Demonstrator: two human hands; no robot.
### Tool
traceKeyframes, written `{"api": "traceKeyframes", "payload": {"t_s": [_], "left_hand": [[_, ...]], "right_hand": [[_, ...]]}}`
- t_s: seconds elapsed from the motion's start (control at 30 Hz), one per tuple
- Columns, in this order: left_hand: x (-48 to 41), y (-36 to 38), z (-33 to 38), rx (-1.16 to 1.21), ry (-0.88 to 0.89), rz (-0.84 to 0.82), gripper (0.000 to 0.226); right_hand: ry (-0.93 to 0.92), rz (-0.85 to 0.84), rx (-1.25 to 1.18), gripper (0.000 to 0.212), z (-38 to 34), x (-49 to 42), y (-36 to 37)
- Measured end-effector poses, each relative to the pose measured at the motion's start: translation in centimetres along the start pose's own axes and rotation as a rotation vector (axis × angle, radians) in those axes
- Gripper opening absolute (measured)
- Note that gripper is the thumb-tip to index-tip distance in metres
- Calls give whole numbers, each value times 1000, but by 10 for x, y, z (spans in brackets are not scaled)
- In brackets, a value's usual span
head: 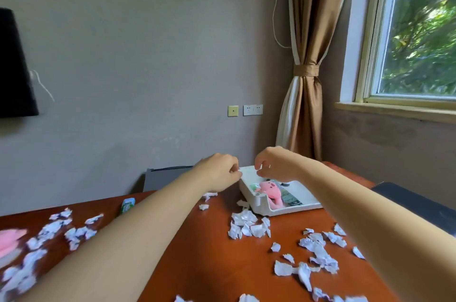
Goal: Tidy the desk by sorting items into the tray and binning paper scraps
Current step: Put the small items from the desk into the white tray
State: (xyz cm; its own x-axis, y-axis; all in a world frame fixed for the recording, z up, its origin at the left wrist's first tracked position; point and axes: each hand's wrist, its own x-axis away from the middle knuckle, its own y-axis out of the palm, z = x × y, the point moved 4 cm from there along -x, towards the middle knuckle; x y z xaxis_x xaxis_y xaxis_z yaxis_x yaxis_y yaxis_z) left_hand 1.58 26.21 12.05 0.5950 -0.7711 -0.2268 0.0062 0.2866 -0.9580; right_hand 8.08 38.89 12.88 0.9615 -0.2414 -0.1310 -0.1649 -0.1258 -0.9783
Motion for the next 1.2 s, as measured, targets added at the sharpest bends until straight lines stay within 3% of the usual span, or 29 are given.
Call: {"api": "traceKeyframes", "payload": {"t_s": [0.3,0.47,0.6,0.7,0.8,0.97,1.2], "left_hand": [[113,-8,-52,-29,-94,-10,26],[153,27,-97,74,-232,-35,26],[175,67,-134,133,-407,-47,45],[184,83,-157,89,-589,-81,69],[184,95,-180,50,-675,-104,76],[172,101,-204,-46,-712,34,75],[137,104,-227,33,-647,133,70]], "right_hand": [[-85,-109,12,27,-91,30,50],[-63,-197,-12,28,-126,25,91],[-62,-267,-85,36,-147,18,126],[-83,-215,-64,42,-151,8,153],[-54,-212,-72,51,-151,-3,175],[-45,-140,-100,53,-147,-22,205],[-69,70,-145,53,-142,-55,210]]}}
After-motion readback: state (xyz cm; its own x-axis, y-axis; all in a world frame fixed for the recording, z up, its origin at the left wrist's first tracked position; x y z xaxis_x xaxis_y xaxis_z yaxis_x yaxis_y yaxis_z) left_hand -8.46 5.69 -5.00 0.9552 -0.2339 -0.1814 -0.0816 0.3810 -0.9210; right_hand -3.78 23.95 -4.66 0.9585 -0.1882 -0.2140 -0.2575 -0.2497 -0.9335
